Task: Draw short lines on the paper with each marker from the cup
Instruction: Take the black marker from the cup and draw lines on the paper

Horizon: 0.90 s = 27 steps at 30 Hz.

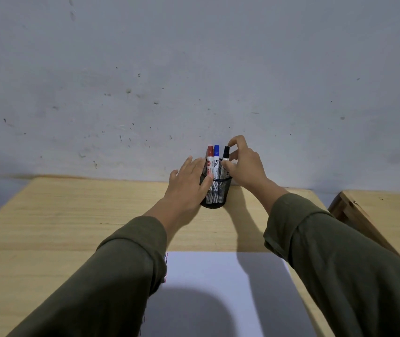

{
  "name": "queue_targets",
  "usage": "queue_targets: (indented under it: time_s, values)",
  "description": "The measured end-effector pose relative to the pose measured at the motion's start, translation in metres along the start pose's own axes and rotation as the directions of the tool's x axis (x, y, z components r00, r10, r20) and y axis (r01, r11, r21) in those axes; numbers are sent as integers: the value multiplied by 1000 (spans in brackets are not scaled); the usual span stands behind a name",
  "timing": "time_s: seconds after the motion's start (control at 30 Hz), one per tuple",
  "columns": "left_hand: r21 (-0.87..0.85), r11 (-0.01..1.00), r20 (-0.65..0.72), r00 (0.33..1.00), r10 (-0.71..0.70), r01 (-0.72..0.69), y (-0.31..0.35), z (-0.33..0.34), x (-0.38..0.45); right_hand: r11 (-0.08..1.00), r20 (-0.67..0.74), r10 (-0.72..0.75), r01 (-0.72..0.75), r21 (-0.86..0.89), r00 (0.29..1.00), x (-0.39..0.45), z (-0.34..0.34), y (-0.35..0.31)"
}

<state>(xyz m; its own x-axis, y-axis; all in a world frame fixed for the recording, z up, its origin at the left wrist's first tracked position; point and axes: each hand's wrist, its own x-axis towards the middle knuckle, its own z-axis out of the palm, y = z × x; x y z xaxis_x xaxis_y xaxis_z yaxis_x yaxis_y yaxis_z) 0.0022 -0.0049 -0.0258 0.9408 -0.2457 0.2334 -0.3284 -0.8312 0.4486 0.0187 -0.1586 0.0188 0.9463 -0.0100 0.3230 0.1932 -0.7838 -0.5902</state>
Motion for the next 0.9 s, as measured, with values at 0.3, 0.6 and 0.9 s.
queue_targets:
  time_s: [0.3,0.6,0.9]
  values:
    - [-295,953,-169,978,-121,67,30,-44,-1,925,-275,52,57,375,960,1,-55,-39]
    - [-830,543,29,983,-182,125,78,-100,-39,749,153,-22,-85,658,988,-64,-81,-71]
    - [-968,215,42,924,-379,132,83,-119,-106,676,327,-56,-205,708,943,-145,-94,-93]
